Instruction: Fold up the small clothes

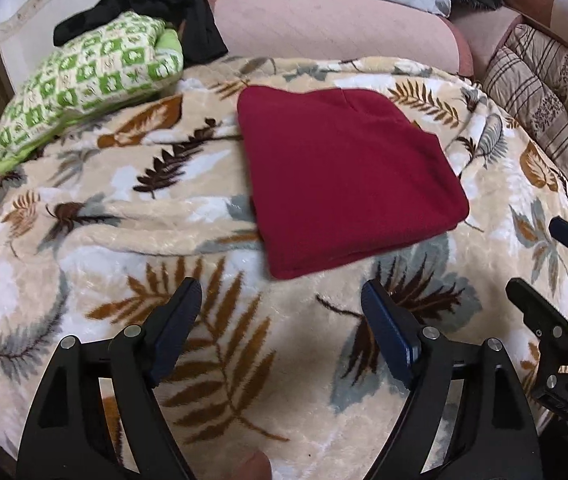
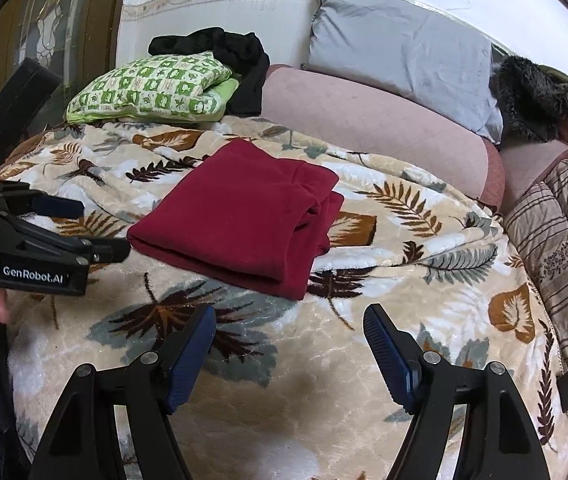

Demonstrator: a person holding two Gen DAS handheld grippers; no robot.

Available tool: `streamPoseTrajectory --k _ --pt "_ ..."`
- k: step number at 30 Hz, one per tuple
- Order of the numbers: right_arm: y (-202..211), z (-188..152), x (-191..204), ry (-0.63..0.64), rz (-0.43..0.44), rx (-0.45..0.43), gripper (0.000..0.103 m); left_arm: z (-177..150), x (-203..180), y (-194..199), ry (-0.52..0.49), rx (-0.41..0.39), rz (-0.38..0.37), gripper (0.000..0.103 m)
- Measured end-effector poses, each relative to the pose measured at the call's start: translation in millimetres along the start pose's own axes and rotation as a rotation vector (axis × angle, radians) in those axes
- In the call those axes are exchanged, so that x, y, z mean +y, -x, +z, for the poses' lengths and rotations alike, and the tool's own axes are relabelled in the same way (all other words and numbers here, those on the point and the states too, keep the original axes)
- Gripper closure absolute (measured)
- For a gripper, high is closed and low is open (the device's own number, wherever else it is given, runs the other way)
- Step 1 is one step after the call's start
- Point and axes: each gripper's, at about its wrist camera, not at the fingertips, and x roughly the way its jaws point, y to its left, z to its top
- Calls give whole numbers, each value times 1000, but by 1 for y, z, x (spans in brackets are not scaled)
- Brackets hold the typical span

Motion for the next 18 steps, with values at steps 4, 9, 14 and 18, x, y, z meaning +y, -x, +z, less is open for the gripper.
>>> streamPoseTrajectory --k 4,9,14,18 --pt "1 0 0 3 -1 -2 29 1 -3 7 -25 -32 61 21" --pt "2 0 0 2 -1 -6 29 1 -3 9 -31 -41 31 20" --pt "2 0 0 4 -3 -6 29 1 2 1 22 2 -20 19" --pt "2 0 0 10 -4 -3 29 0 2 0 38 23 -69 0"
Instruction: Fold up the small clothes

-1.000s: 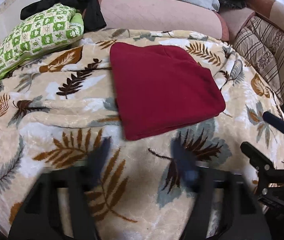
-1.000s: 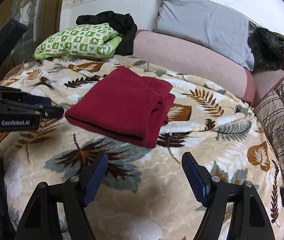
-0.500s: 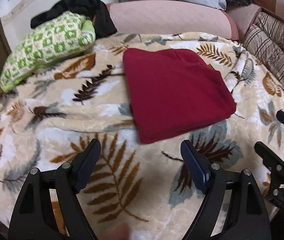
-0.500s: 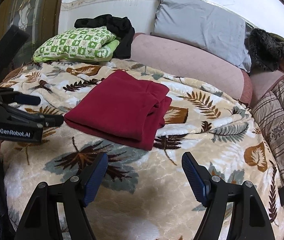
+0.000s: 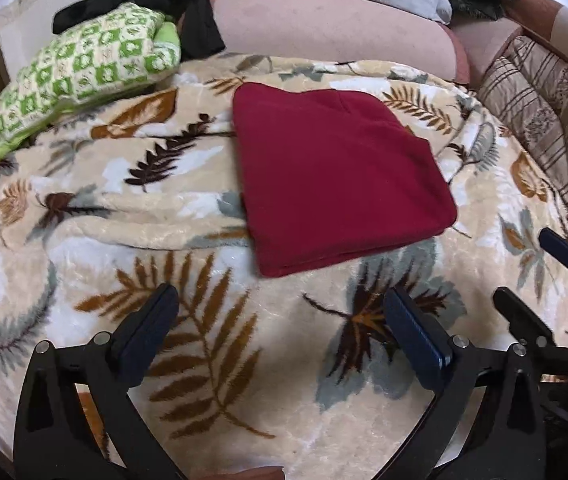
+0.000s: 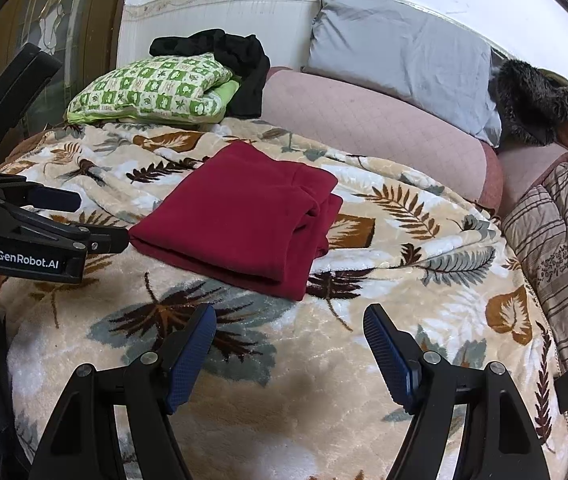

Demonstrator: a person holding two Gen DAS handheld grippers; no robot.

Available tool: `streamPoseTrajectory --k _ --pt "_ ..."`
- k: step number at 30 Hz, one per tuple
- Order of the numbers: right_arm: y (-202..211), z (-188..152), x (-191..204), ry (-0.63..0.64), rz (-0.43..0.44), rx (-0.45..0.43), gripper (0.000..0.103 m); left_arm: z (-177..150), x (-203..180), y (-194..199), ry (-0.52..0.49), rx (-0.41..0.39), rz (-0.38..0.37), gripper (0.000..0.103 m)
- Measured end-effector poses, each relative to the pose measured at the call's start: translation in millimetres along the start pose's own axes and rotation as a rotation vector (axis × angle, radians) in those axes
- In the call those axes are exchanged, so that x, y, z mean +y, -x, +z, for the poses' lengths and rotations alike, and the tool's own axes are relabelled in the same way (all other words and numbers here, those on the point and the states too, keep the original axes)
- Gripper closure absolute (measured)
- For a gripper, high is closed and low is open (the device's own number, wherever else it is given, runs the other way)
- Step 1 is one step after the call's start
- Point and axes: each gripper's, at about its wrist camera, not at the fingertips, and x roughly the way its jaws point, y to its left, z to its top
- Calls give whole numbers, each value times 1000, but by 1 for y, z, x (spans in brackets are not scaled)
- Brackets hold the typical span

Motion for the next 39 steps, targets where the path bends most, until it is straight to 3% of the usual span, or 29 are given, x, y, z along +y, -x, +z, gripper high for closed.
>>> streamPoseTrajectory --k 21,33,39 --pt "4 4 6 9 9 -23 29 1 -4 1 -27 3 -10 0" --pt "7 2 4 2 21 -40 29 -6 -26 1 -140 -3 -10 0" --pt "7 2 3 -1 28 -47 29 -12 -29 13 -139 -90 -24 1"
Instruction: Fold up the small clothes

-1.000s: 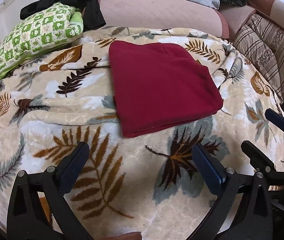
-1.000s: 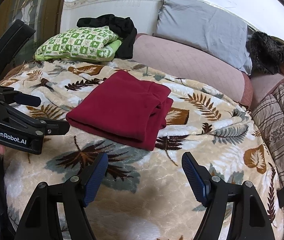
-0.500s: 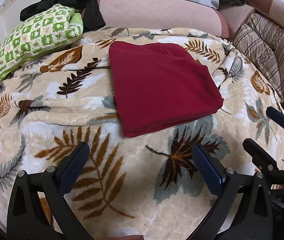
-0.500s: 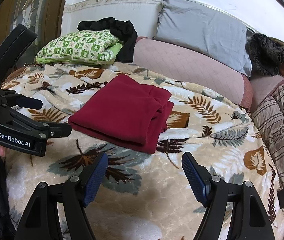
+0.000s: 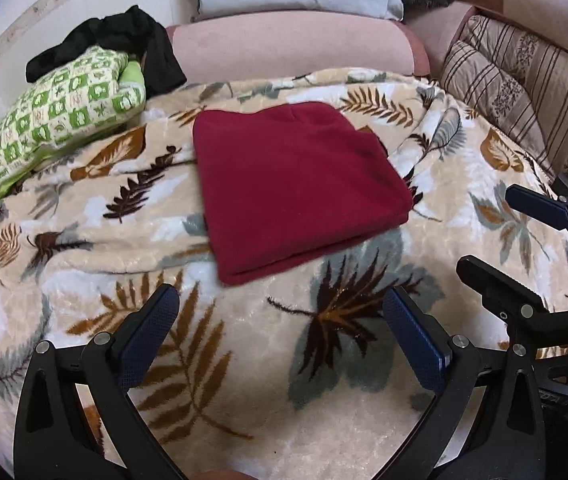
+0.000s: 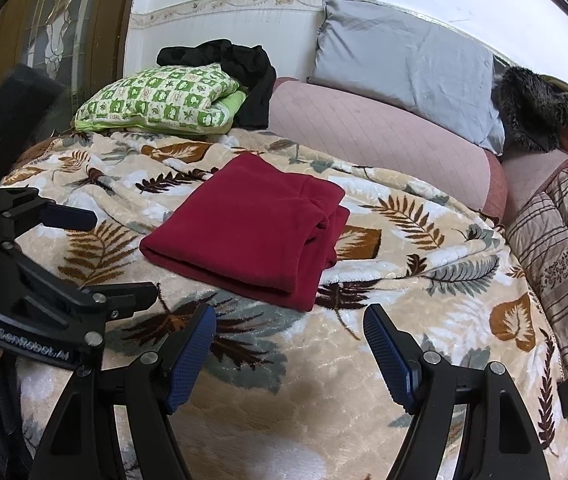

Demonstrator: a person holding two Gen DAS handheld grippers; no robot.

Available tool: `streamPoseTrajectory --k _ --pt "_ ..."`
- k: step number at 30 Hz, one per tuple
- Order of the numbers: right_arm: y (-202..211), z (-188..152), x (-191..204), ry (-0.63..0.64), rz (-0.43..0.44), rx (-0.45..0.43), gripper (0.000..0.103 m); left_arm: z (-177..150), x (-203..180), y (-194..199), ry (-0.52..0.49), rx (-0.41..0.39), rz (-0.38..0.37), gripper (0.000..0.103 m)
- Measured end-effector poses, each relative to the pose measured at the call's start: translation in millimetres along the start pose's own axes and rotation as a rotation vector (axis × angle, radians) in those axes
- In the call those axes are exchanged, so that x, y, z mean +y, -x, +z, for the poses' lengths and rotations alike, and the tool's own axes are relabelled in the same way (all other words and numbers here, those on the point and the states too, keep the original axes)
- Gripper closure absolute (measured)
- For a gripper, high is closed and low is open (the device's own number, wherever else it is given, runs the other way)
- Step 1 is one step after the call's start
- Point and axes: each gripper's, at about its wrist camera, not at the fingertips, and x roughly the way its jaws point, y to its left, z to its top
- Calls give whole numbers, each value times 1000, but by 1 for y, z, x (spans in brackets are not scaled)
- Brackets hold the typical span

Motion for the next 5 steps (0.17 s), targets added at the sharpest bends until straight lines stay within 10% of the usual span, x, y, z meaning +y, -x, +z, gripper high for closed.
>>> streamPoseTrajectory --k 5 --pt "3 1 -1 -3 -1 -18 29 0 -2 -5 -11 23 3 1"
